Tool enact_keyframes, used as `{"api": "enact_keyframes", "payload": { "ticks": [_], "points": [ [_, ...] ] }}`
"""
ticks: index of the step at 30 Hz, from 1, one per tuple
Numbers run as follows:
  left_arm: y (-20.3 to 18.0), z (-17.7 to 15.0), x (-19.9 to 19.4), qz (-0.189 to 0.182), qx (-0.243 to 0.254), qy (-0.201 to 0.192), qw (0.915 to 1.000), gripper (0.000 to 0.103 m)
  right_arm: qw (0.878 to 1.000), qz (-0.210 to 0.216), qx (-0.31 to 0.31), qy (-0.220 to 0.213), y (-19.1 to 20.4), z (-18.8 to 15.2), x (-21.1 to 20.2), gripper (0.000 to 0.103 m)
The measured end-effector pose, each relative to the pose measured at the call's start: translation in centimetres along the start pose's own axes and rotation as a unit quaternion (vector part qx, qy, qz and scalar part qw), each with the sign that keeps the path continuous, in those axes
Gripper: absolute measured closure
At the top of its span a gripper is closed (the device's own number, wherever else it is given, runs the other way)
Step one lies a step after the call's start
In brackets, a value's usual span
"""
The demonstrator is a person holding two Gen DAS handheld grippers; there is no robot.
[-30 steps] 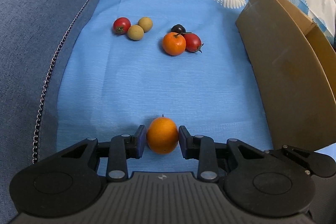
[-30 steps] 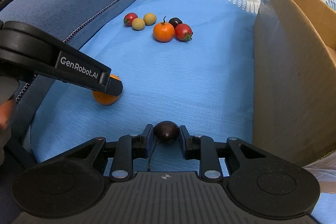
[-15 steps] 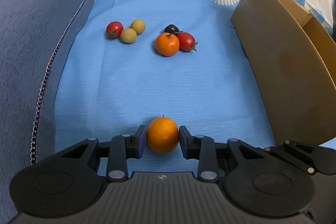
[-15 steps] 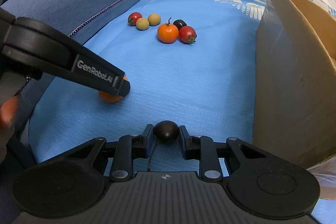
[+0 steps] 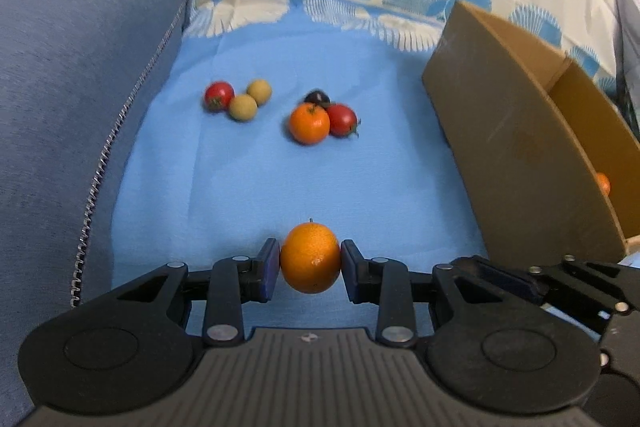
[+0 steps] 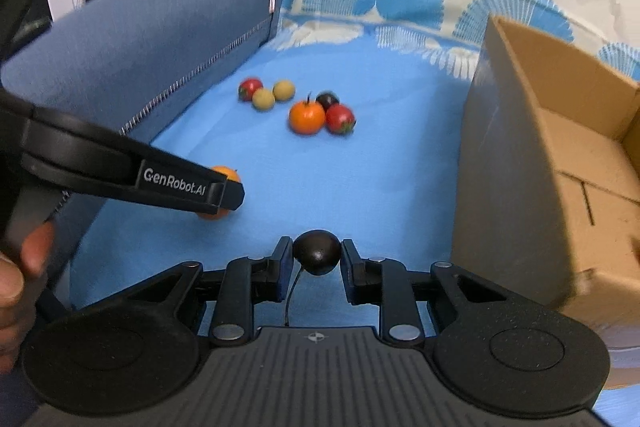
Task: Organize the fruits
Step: 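Lift the orange with the left tool while the right tool lifts the black cherry, then carry the orange in the left tool over the box while the right tool carries the cherry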
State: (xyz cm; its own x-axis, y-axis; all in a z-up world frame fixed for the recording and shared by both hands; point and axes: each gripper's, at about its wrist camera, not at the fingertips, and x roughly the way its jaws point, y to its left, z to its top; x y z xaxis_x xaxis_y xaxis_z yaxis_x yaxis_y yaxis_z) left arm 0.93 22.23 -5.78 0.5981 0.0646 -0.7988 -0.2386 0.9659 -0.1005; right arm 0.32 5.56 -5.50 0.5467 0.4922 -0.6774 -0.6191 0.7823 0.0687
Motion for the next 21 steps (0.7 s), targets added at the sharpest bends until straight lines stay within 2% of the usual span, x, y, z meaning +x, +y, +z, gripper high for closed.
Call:
{"api": "enact_keyframes", "payload": {
  "ticks": [10, 16, 21],
  "points": [
    [-0.3, 0.3, -4.0, -0.017, -0.007, -0.081, 0.9966, 0.067, 0.996, 0.009, -0.014, -0.092, -2.0, 0.9, -6.2, 0.077],
    [-1.7, 1.5, -6.9, -0.043, -0.010, -0.122, 0.9916, 0.066, 0.985, 0.005, 0.013, -0.170, -6.2, 2.6, -11.2, 0.077],
    [-3.7, 2.5, -8.7, -0.066, 0.001, -0.145, 0.9872, 0.066, 0.977, -0.029, 0.032, -0.210, -11.5, 3.7, -13.6, 0.077]
  ]
}}
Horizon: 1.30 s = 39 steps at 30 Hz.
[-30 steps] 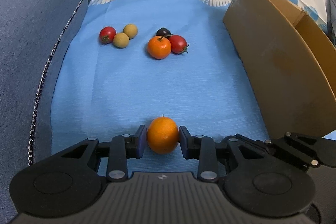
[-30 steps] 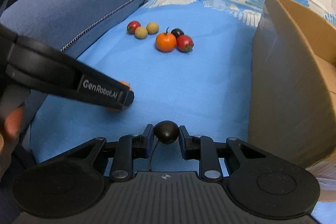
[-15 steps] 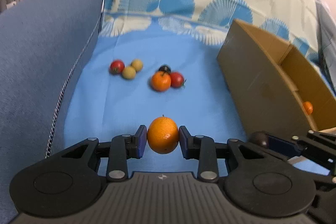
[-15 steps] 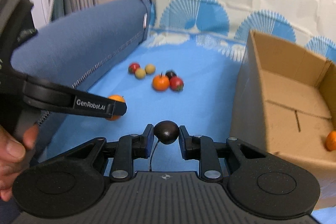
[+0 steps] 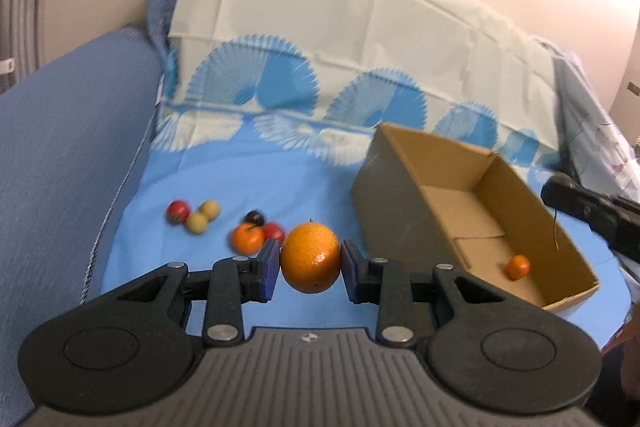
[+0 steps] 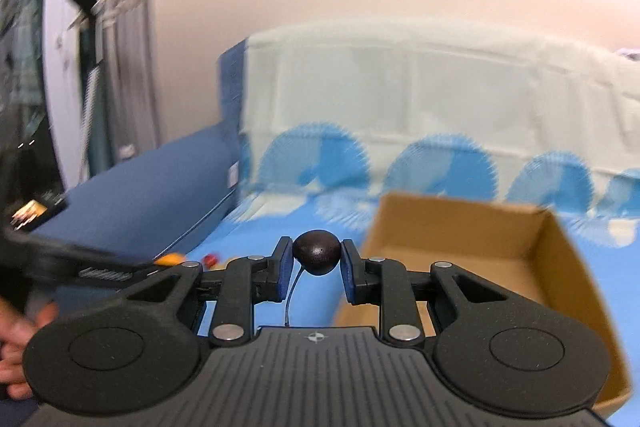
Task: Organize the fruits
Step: 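Carry the orange in the left tool over the box while the right tool carries the cherry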
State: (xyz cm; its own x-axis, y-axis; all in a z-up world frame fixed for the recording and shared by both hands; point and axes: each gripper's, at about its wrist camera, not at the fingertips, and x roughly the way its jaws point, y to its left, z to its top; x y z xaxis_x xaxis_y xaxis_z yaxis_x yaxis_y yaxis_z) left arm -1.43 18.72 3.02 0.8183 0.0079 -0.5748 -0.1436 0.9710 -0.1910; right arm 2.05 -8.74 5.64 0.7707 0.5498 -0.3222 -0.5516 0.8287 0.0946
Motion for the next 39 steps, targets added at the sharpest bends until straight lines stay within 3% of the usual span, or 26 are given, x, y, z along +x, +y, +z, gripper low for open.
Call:
{"api": "enact_keyframes", "payload": {
  "ticks": [5, 12, 21, 28, 31, 39],
  "points": [
    [-2.6, 1.3, 0.0, -0.018, 0.015, -0.010, 0.9997, 0.066, 0.999, -0.050, 0.012, -0.008, -5.2, 0.4, 0.3, 0.077],
    [-5.9, 2.0, 1.1, -0.050, 0.030, -0.018, 0.9982, 0.066, 0.994, -0.083, 0.065, -0.009, -9.6, -1.2, 0.5, 0.077],
    [-8.8, 0.9, 4.0, -0.108, 0.044, -0.027, 0.9928, 0.066, 0.992, -0.103, 0.064, -0.017, -11.3, -1.9, -0.5, 0.077],
    [-11.8, -0.6, 4.7, -0.150, 0.099, -0.044, 0.9827, 0.066, 0.990, -0.120, 0.077, -0.010, -12.5, -2.1, 0.0, 0.077],
    [-12.7, -1.2, 5.3, -0.156, 0.121, -0.039, 0.9795, 0.066, 0.989, -0.125, 0.079, -0.006, -12.5, -2.1, 0.3, 0.077],
    [-14.0, -1.7, 6.9, -0.172, 0.125, -0.037, 0.9764, 0.066, 0.989, -0.135, 0.062, 0.009, -12.3, -2.4, 1.1, 0.077]
  ]
}}
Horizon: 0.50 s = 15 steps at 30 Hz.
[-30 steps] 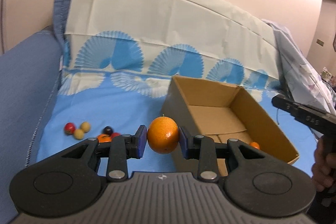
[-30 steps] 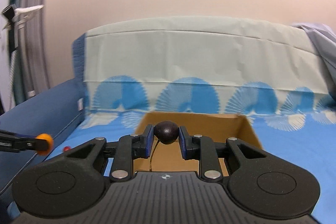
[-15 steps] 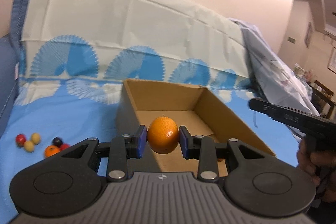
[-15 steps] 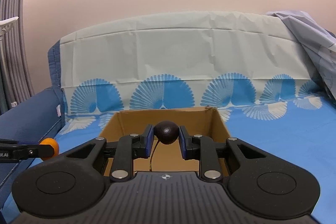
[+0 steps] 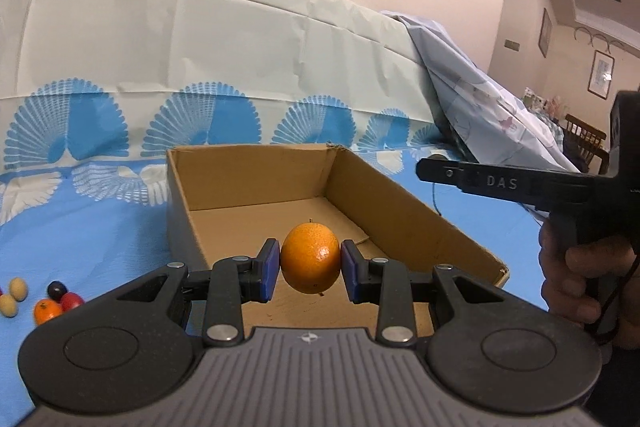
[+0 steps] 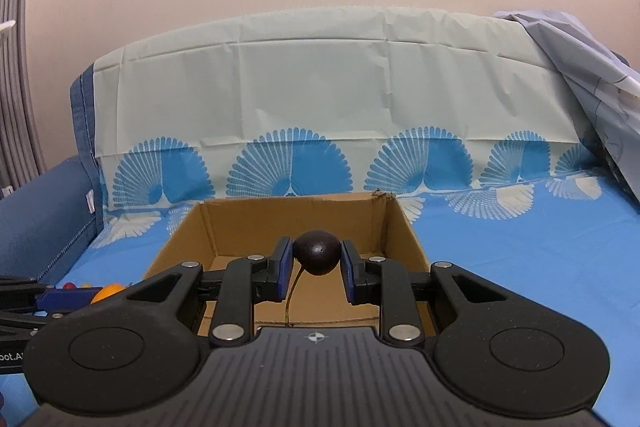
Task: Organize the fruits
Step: 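Carry the orange in the left tool over the box while the right tool carries the cherry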
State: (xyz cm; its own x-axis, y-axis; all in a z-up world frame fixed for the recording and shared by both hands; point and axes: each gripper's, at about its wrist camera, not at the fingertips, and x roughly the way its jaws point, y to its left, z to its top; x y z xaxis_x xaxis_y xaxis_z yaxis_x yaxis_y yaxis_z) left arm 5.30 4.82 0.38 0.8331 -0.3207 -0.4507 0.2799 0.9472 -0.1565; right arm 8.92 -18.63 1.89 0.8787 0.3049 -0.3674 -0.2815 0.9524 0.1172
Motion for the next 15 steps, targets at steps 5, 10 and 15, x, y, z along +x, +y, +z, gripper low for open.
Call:
{"api": "enact_keyframes", "payload": {
  "ticks": [5, 10, 15],
  "points": [
    [-1.3, -0.3, 1.0, -0.014, 0.026, 0.007, 0.9996, 0.066, 1.000, -0.007, 0.001, 0.006, -0.2, 0.0, 0.3, 0.077],
    [-2.2, -0.6, 1.8, -0.021, 0.042, 0.011, 0.9989, 0.066, 1.000, -0.010, -0.002, 0.009, 0.0, 0.0, 0.5, 0.077],
    [-2.4, -0.8, 2.3, -0.021, 0.044, 0.016, 0.9987, 0.066, 1.000, -0.010, -0.005, 0.011, 0.1, -0.1, 0.6, 0.077]
  ]
}}
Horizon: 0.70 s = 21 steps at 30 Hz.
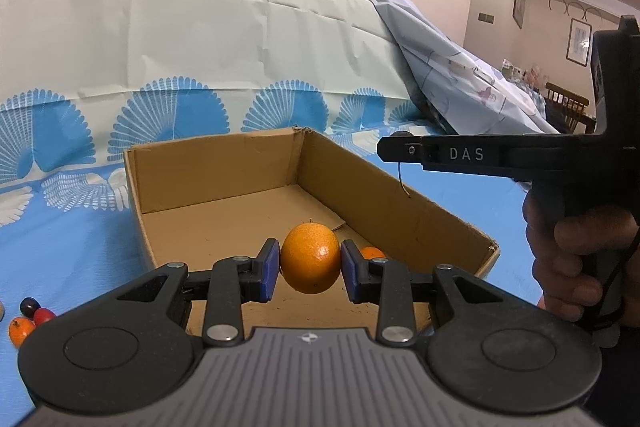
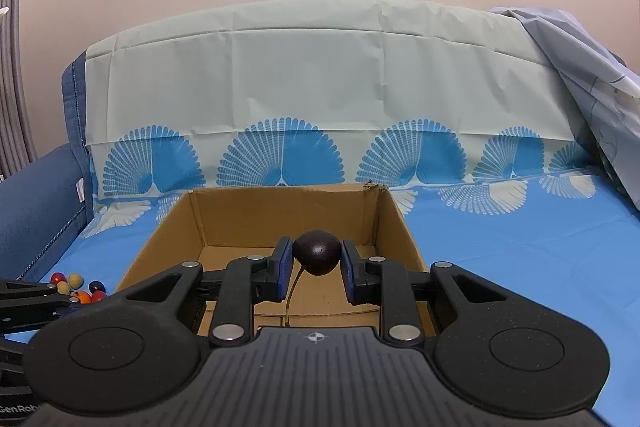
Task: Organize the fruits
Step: 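Carry the orange in the left tool over the box while the right tool carries the cherry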
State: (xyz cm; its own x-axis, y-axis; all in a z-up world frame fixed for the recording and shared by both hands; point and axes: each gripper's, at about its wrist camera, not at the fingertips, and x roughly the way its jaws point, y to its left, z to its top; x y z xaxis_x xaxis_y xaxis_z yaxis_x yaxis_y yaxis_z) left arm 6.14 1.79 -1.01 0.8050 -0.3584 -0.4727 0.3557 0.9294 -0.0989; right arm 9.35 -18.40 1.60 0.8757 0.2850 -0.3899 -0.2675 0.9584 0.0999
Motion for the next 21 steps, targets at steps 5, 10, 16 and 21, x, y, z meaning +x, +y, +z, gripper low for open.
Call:
{"api": "enact_keyframes", "payload": {
  "ticks": [5, 10, 16, 21],
  "points": [
    [0.01, 0.19, 0.25, 0.000, 0.001, 0.002, 1.0000, 0.066, 1.000, -0.001, 0.001, 0.001, 0.08, 0.04, 0.05, 0.077],
    [-0.06, 0.18, 0.26, 0.001, 0.001, 0.003, 1.0000, 0.066, 1.000, 0.000, -0.001, 0.001, 0.12, 0.00, 0.12, 0.077],
    [-0.13, 0.19, 0.30, 0.000, 0.004, 0.004, 1.0000, 0.066, 1.000, 0.001, -0.002, 0.002, 0.17, -0.03, 0.20, 0.076],
    [-0.08, 0.18, 0.45, 0.002, 0.006, 0.005, 1.0000, 0.066, 1.000, 0.000, -0.003, 0.002, 0.23, -0.06, 0.26, 0.076]
  ]
}}
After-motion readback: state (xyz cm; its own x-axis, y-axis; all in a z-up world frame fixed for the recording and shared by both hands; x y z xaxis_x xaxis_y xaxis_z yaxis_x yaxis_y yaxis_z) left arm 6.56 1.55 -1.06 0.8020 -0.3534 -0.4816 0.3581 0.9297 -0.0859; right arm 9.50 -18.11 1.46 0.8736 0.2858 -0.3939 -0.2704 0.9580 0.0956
